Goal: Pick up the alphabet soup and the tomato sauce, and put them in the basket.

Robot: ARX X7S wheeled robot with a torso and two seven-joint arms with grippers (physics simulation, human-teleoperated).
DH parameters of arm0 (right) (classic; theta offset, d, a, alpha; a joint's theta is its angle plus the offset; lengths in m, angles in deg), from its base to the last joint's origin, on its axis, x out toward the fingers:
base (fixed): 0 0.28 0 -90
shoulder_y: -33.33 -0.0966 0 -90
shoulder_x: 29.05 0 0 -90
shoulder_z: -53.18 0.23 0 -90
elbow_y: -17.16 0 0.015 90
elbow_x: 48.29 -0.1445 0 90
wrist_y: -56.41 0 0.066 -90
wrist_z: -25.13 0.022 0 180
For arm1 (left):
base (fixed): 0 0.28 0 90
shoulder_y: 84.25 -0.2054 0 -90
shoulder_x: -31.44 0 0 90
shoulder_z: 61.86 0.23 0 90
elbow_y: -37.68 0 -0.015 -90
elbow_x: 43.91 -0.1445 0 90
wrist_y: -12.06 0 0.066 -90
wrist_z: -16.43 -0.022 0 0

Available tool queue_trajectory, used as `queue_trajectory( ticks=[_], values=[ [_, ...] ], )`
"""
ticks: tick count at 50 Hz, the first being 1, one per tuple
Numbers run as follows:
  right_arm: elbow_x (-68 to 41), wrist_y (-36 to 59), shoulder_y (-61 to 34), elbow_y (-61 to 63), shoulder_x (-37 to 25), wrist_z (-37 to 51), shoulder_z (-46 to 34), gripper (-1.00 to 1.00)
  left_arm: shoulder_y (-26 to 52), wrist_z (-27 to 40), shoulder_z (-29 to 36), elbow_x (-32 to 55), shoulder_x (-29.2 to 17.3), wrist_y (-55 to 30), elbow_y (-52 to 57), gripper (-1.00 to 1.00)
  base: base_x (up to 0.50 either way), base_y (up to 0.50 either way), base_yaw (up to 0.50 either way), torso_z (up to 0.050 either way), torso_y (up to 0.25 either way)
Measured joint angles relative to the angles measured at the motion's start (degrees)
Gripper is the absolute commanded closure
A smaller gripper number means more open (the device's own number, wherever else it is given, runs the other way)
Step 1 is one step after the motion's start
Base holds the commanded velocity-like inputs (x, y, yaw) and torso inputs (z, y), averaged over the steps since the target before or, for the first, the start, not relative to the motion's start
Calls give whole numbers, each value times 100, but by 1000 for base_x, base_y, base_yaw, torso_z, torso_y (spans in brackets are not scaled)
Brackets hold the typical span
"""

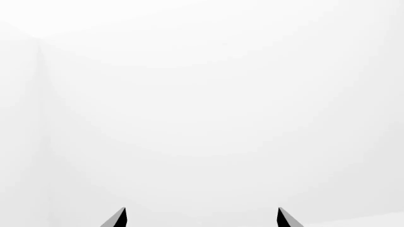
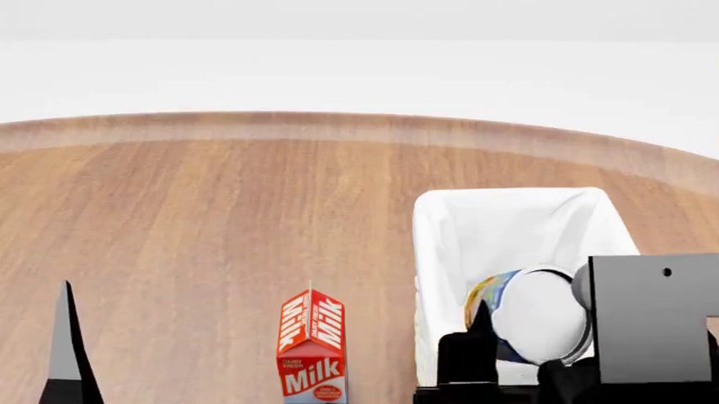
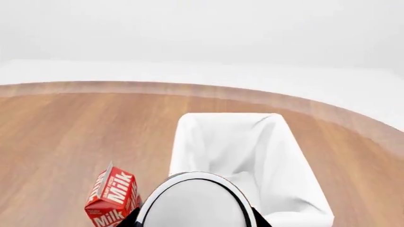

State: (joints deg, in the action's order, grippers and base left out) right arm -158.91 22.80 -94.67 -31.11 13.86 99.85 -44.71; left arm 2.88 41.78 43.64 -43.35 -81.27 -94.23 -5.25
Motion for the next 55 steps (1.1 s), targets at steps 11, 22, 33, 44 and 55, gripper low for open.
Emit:
queue_trajectory(
  ticks=[11,22,33,44,55],
  values=[
    [891,284,-960,-1029,401,-582,-515,100,8,12,8,17,-8,29,-34,-100,0,0,0,0,1],
    [2500,270,-1644,-2491,994,-1781,-1328,100,17,25,1,42,-21,38,-50,-100,0,0,0,0,0],
    [3772,-68,-2134,-3840,1472,-2817,-2028,100,18,41,-4,59,-38,20,-30,-100,0,0,0,0,1],
    [4771,-640,-2513,-5247,1883,-3682,-2559,100,54,50,14,64,-44,-33,-5,-100,0,0,0,0,1],
    [5550,-1440,-2809,-6876,2375,-4445,-2915,100,72,59,14,84,-57,-67,18,-100,0,0,0,0,1]
  ],
)
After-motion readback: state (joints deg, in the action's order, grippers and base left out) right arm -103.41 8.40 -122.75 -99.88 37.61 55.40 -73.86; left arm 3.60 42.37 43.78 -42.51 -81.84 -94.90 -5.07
